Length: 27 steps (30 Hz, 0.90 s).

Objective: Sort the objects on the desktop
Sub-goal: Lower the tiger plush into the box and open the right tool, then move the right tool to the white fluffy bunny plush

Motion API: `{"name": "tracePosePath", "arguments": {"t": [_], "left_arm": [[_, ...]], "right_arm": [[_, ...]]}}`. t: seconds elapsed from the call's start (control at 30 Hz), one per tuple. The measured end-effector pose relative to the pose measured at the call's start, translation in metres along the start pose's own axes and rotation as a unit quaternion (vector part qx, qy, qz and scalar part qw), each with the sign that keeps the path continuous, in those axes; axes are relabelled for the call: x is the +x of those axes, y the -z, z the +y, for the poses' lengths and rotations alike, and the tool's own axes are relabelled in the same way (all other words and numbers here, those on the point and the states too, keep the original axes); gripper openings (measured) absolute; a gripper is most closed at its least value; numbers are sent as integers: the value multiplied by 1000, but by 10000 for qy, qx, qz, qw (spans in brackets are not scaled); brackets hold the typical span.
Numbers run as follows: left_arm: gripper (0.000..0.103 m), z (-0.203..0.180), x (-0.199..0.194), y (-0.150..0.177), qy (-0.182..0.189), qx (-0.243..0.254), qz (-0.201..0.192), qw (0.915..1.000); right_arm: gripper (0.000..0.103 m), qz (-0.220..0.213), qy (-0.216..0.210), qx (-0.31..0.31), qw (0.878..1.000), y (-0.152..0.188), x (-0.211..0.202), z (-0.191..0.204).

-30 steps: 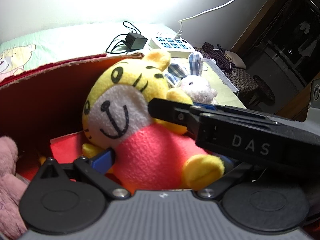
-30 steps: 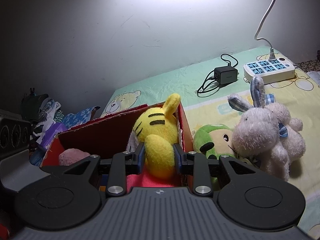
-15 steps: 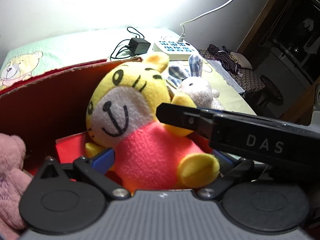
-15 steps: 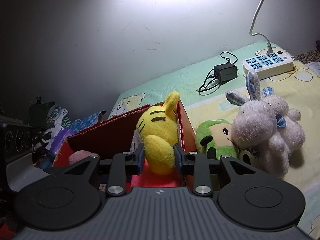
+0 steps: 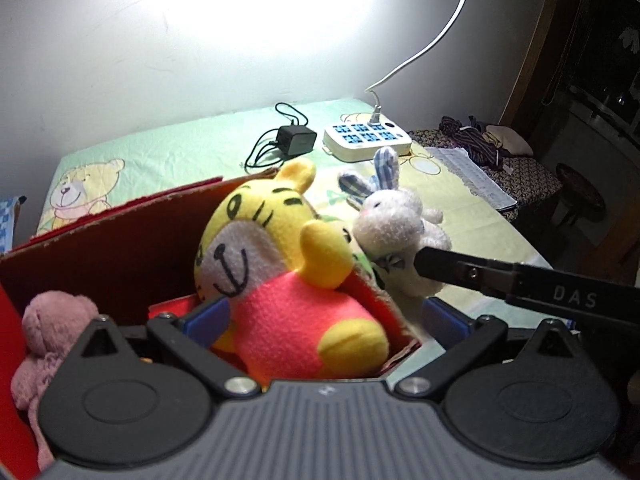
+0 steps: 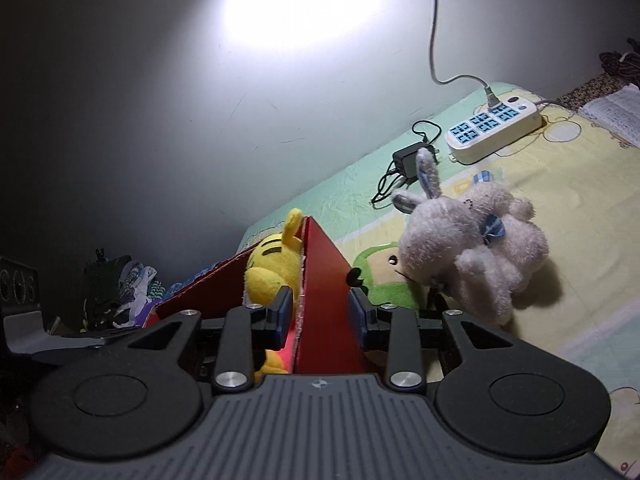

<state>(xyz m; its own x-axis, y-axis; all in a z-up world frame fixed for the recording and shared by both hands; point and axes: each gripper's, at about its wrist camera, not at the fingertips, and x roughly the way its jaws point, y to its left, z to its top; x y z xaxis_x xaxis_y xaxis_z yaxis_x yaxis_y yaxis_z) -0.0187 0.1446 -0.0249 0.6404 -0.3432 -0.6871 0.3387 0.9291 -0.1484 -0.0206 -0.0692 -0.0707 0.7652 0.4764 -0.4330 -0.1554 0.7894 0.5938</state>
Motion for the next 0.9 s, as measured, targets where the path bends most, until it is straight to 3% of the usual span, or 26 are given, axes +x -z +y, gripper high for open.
{"name": "tracePosePath", "arguments": {"t": [0.17,0.23,0.43,0.7,0.9], "left_arm": [[102,-43,2,-9,134,316,-160,9993],[101,-60,10,-12,280,317,-75,9991],[102,-91,38,-18,232,212,44,9995],[102,-126,79,-21,-350,215,12,9992],[102,-132,111,-15,-781,62,216,9967]], "right_arm": [[34,135,176,315,9993,-11,-5,-37],[32,161,171,332,9992,-14,-10,-50],[33,323,56,469,9984,-30,-15,-92],[37,587,-187,535,9967,-53,-9,-138],[42,831,-542,405,9942,-69,9,-150]]}}
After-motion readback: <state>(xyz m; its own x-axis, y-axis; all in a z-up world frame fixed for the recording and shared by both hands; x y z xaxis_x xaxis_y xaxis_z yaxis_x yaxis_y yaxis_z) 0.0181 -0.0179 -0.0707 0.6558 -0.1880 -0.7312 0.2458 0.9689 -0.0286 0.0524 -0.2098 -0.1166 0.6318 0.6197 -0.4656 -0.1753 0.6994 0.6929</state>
